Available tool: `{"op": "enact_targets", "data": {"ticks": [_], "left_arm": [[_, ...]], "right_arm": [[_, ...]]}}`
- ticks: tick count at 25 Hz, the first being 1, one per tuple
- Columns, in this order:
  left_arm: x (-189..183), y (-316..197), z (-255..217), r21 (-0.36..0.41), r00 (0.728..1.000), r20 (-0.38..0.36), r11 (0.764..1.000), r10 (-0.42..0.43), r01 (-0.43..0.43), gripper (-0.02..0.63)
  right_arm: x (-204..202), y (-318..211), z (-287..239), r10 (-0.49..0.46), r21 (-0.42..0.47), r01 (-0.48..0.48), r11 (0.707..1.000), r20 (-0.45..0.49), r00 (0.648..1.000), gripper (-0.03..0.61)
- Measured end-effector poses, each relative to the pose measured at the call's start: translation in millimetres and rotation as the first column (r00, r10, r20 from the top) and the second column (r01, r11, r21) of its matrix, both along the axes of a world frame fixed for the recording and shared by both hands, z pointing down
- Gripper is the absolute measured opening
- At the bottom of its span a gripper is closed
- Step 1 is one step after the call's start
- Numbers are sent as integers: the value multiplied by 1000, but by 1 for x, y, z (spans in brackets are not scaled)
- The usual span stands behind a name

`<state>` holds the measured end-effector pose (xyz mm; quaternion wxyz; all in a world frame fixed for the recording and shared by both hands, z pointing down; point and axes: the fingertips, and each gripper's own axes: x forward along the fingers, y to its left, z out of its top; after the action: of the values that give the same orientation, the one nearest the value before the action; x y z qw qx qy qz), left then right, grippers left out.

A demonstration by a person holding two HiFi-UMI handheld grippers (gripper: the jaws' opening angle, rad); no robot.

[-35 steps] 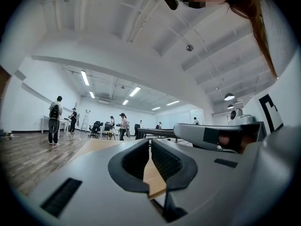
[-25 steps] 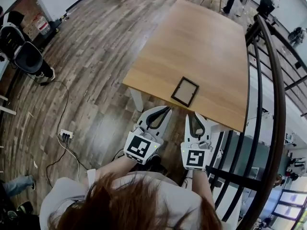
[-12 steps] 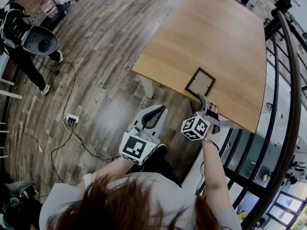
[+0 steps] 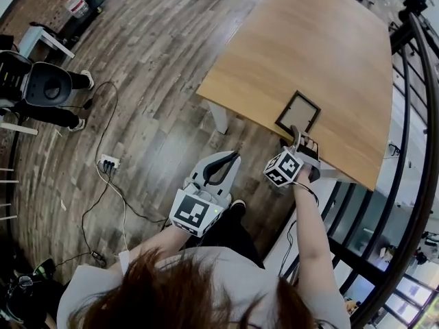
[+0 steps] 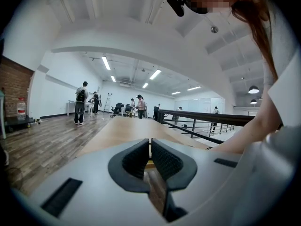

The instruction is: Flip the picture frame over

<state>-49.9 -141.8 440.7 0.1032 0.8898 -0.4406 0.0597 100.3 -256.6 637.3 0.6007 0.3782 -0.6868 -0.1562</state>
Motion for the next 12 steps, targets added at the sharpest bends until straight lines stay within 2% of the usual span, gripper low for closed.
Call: {"op": "enact_targets", "data": {"ticks": [12], "left_arm": [[14, -5, -4, 3, 999, -15, 1000, 29, -29, 20]], "right_arm": [[-5, 22, -3, -9, 87, 9, 996, -6, 1000, 252]]}}
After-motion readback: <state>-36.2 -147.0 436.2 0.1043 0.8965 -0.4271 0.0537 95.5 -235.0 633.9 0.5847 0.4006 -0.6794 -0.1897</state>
